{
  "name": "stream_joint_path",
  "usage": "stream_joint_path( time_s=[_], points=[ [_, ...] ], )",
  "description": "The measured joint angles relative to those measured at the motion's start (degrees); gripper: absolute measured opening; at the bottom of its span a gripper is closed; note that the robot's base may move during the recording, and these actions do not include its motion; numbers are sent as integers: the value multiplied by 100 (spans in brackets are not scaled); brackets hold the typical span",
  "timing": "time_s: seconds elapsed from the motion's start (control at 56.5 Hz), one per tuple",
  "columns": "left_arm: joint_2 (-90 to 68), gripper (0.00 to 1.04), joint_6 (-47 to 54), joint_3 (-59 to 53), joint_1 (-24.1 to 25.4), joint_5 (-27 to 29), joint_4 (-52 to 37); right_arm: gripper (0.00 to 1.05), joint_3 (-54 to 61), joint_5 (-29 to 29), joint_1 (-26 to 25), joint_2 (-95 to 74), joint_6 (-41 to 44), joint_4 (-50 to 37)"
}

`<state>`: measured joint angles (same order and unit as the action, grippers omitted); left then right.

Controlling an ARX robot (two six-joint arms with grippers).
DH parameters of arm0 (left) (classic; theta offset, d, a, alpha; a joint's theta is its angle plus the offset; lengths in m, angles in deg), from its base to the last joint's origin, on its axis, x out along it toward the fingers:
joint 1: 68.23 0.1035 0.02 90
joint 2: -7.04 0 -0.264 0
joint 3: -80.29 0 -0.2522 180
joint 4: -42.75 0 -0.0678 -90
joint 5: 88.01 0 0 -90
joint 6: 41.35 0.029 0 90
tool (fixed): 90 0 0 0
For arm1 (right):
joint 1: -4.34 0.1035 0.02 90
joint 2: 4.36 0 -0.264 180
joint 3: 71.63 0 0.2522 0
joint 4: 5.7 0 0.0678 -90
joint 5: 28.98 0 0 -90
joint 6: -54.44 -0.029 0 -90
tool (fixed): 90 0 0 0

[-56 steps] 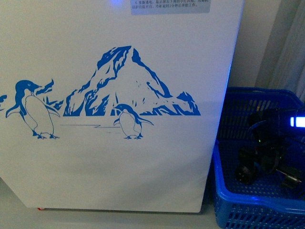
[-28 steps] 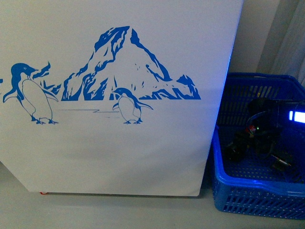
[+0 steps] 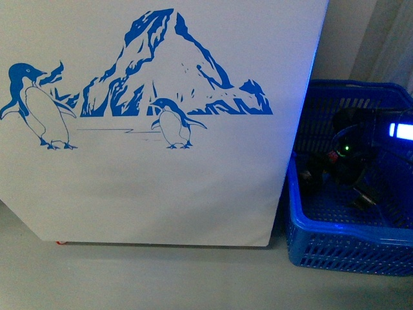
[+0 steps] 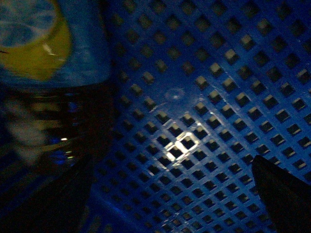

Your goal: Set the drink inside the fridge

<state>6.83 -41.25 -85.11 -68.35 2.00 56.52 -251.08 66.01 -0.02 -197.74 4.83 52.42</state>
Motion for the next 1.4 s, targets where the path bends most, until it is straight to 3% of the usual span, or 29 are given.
stream_joint_path(
  time_s=[0.248,0.638,1.399],
  points=[
    [0,97,0,0,0,0,0,97,-2,-98,39,658,-203,-98],
    [0,97,0,0,0,0,0,97,-44,254,35,481,-299,13],
    [0,97,0,0,0,0,0,97,-44,632,223,-181,85,-894]
  ],
)
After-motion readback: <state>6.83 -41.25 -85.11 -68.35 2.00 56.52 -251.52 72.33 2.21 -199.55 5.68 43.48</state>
